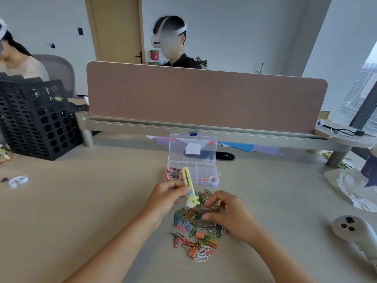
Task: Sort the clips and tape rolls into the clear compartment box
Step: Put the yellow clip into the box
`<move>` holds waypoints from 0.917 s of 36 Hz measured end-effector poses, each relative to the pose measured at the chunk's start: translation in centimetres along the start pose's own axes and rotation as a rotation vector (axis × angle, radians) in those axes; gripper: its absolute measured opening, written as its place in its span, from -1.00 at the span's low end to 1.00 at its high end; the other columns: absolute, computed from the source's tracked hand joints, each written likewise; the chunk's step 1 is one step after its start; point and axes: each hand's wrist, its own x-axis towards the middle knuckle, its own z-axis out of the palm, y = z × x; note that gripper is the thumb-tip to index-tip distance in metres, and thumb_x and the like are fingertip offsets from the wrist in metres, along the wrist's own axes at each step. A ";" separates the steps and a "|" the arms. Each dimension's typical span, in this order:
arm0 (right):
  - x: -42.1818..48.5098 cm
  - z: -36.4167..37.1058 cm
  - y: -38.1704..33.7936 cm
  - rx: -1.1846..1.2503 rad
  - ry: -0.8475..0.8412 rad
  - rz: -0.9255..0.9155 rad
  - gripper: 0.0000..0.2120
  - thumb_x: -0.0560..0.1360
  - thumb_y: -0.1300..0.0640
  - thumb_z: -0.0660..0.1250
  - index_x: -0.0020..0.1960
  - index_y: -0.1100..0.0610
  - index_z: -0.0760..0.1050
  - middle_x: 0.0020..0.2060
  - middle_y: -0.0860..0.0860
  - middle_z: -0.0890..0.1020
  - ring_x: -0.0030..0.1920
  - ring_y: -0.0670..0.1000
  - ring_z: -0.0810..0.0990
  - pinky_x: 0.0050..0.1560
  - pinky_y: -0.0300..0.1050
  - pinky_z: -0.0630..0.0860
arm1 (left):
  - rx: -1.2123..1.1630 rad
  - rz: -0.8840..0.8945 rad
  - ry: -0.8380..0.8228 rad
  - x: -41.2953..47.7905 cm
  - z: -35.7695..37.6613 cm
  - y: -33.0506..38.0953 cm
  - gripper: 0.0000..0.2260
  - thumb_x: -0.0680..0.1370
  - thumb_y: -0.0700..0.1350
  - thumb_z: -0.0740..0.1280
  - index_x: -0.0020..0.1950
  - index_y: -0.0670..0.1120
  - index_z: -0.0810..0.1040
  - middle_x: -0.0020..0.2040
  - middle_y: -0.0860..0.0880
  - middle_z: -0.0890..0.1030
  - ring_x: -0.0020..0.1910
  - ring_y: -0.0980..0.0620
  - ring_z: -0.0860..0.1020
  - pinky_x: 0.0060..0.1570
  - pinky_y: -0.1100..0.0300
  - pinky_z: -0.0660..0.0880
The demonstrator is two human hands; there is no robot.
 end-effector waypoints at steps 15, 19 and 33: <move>-0.3 0.7 0.0 -0.264 -0.038 -0.185 -0.86 0.38 -0.07 0.46 -0.07 -0.15 0.62 -0.16 -0.33 0.56 -0.01 -0.28 0.42 0.07 -0.38 0.24 | -0.126 -0.007 0.028 0.6 -0.7 -0.5 -0.89 0.54 -0.18 0.37 -0.06 -0.23 0.58 -0.17 -0.18 0.65 -0.21 -0.03 0.58 -0.16 0.17 0.55; -0.3 0.3 -0.2 -0.162 -0.026 -0.125 -0.88 0.42 0.04 0.45 -0.07 -0.12 0.60 -0.19 -0.28 0.61 -0.06 -0.26 0.53 0.00 -0.44 0.40 | -0.097 0.042 0.026 0.5 -0.6 -0.1 -0.88 0.54 -0.18 0.37 -0.03 -0.24 0.59 -0.19 -0.15 0.65 -0.22 -0.01 0.58 -0.11 0.11 0.52; 6.5 -3.3 -1.3 0.152 0.315 0.008 -0.74 0.40 0.30 0.45 -0.15 -0.08 0.59 -0.25 -0.16 0.68 -0.25 -0.24 0.63 -0.20 -0.41 0.49 | 0.187 0.220 0.053 5.7 -2.1 3.4 -0.95 0.51 -0.18 0.42 -0.12 -0.05 0.66 -0.19 -0.03 0.70 -0.29 0.09 0.60 -0.25 0.19 0.50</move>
